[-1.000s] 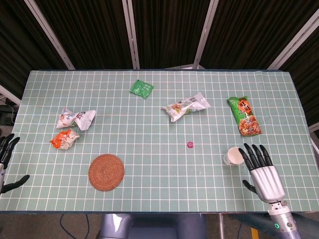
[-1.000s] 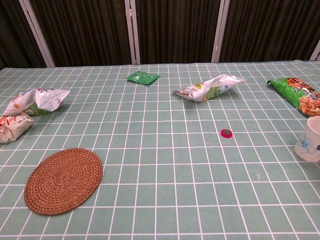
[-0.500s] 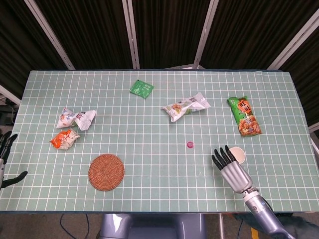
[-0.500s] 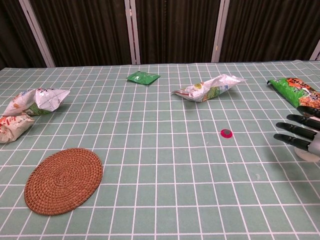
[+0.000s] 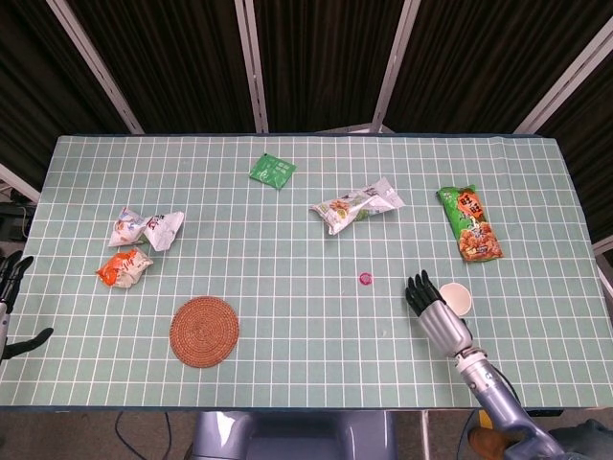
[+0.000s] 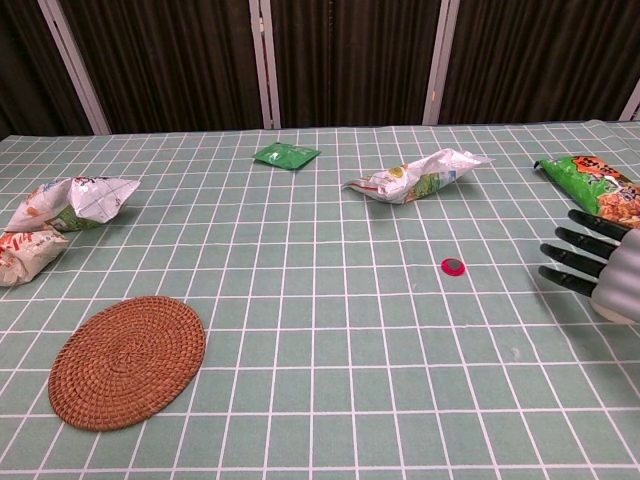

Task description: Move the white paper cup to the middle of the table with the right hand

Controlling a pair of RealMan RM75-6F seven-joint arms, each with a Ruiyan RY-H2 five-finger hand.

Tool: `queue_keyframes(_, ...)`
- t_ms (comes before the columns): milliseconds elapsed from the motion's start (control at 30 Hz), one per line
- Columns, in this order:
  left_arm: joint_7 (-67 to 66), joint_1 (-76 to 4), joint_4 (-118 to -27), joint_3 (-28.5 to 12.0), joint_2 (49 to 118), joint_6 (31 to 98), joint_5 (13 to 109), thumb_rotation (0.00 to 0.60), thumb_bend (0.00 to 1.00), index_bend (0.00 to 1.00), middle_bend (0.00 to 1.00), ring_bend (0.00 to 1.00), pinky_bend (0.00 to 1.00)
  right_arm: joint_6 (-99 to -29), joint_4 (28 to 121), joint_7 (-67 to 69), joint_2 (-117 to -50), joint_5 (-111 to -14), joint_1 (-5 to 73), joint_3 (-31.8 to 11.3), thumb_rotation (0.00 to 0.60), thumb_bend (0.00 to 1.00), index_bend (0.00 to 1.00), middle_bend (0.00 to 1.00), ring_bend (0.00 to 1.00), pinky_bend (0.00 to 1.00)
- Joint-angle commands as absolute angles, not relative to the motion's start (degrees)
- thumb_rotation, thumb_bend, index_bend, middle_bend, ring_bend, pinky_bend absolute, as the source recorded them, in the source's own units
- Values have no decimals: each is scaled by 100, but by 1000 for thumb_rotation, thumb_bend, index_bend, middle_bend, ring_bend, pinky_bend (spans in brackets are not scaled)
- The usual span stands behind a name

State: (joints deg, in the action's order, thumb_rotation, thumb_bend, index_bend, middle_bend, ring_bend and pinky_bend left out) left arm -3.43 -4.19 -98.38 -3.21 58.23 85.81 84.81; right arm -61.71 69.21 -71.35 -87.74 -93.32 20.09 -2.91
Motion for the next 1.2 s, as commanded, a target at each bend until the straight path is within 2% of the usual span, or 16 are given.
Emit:
queue_keyframes(33,-318,-441,-9876,-305,5781,8496,8434,600,0,0,0,0,0,-6158,6781,-7310,-8834,-9181,2008,-321,600,126,13,8,0,0)
queue_keyframes(133,-318,-449,-9896,-299,5766,8478,8436,600,0,0,0,0,0,-6193,6603,-7343,-8849,-9285,2064,-250,600,298,91,107,6,91)
queue_keyframes(167,-323,-450,-9905,-293,5762,8476,8445,600,0,0,0,0,0,-6216,6489,-7289,-8862,-9379,2104,-198,600,354,135,173,34,161)
queue_keyframes(267,-298,-458,-9945,-260,5740,8438,8477,600,0,0,0,0,0,-6258,6213,-7119,-8904,-9508,2166,-108,600,438,236,316,152,297)
queue_keyframes(367,-253,-463,-9968,-234,5708,8418,8520,600,0,0,0,0,0,-6335,6121,-6914,-8928,-9535,2184,-84,600,449,283,359,203,349)
queue_keyframes(567,-217,-468,-9973,-214,5685,8395,8529,600,0,0,0,0,0,-6649,6061,-6208,-8864,-9847,2298,32,600,460,294,380,238,420)
queue_keyframes(700,-196,-471,-10000,-199,5655,8375,8538,600,0,0,0,0,0,-6980,6221,-5138,-8782,-10039,2431,32,600,452,294,380,237,429)
queue_keyframes(800,-180,-468,-10013,-195,5642,8384,8543,600,0,0,0,0,0,-7061,6694,-3998,-8696,-9912,2506,-55,600,451,294,380,238,452)
queue_keyframes(967,-182,-477,-10038,-175,5619,8347,8542,600,0,0,0,0,0,-6608,7718,-2285,-8418,-9522,2787,-227,600,451,294,381,241,461)
queue_keyframes(1200,-148,-481,-10046,-172,5596,8332,8527,600,0,0,0,0,0,-5773,8224,-965,-8258,-9355,3294,-227,600,451,294,380,233,459)
